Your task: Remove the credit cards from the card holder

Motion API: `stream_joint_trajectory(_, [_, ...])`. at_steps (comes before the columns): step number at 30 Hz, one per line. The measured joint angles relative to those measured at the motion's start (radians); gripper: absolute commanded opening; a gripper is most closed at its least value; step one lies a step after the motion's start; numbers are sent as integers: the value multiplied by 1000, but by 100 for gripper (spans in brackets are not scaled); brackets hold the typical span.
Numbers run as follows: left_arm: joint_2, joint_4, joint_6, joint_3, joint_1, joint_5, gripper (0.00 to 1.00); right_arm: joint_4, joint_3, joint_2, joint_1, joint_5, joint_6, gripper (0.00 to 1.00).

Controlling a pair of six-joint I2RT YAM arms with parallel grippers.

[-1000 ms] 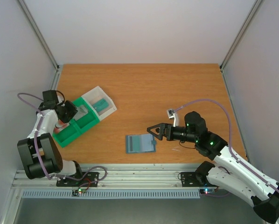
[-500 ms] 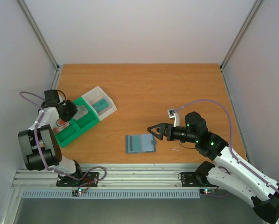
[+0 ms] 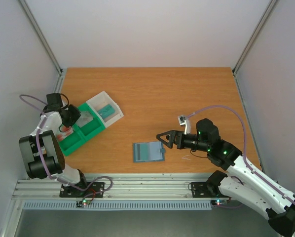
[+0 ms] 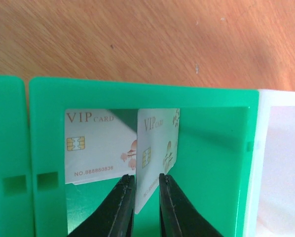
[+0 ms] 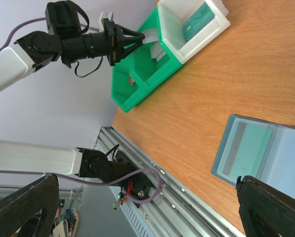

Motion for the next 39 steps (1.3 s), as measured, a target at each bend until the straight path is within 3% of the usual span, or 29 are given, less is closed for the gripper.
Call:
stream_joint_trajectory(18, [0, -54, 0, 37, 0, -37, 22, -40, -1, -2, 0, 15, 0, 98])
stream_joint_trajectory(24, [-22, -77, -8, 37, 0, -6, 41, -67, -1, -4, 0, 29, -14, 98])
stream_joint_trajectory(30, [-156, -115, -28, 37, 0, 58, 60, -172, 6, -2, 0, 79, -55, 99])
stream_joint_trajectory(38, [-325, -230, -5, 37, -42, 122, 68, -322, 43, 71, 0, 173, -105, 98])
stream_joint_trajectory(39, [-344, -249, 0, 37, -58, 126, 68, -336, 43, 75, 0, 182, -111, 95])
